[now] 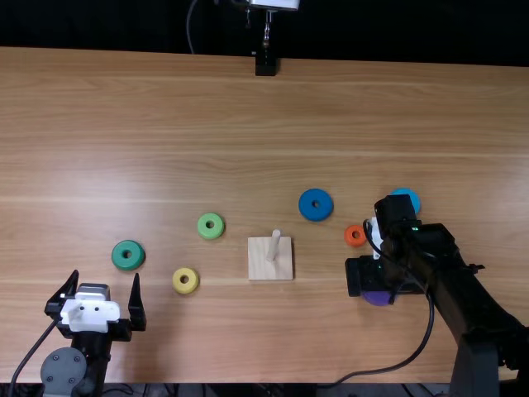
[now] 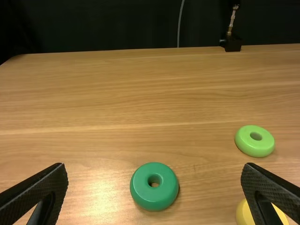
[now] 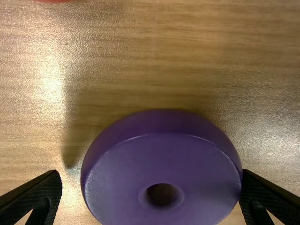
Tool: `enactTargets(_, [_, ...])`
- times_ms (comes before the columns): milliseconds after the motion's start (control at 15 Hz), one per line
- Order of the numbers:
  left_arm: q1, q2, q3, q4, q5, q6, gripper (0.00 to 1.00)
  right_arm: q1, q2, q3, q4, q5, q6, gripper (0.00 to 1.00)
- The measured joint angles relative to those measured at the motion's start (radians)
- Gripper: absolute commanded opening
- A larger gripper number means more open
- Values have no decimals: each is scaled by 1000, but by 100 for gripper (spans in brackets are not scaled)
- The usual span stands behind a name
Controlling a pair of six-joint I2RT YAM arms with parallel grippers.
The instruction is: Build the Hanoi tower: stack the rings onto the peg from bottom to top in this color order: purple, dark blue, light blue, dark green, light green, yellow, orange.
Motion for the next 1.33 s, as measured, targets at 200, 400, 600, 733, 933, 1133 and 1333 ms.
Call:
enactTargets(200, [0, 0, 0, 0, 0, 0, 100, 0, 1, 0, 1, 0, 0, 100])
enactTargets(400, [0, 0, 0, -1, 0, 0, 100, 0, 16, 1, 0, 0, -1, 100])
enactTargets(600, [0, 0, 0, -1, 0, 0, 100, 0, 18, 1, 1, 0, 0, 74])
enactTargets(733, [0, 0, 0, 0, 0, 0, 100, 0, 18, 1, 2, 4, 0, 35])
enactTargets(933, [0, 0, 0, 0, 0, 0, 100, 0, 18, 2, 0, 21, -5, 0])
enactTargets(1133, [0, 0, 0, 0, 0, 0, 100, 0, 18, 2, 2, 27, -8, 0])
enactTargets(1333, [0, 0, 0, 0, 0, 1, 100, 0, 18, 44, 10, 41, -9, 0])
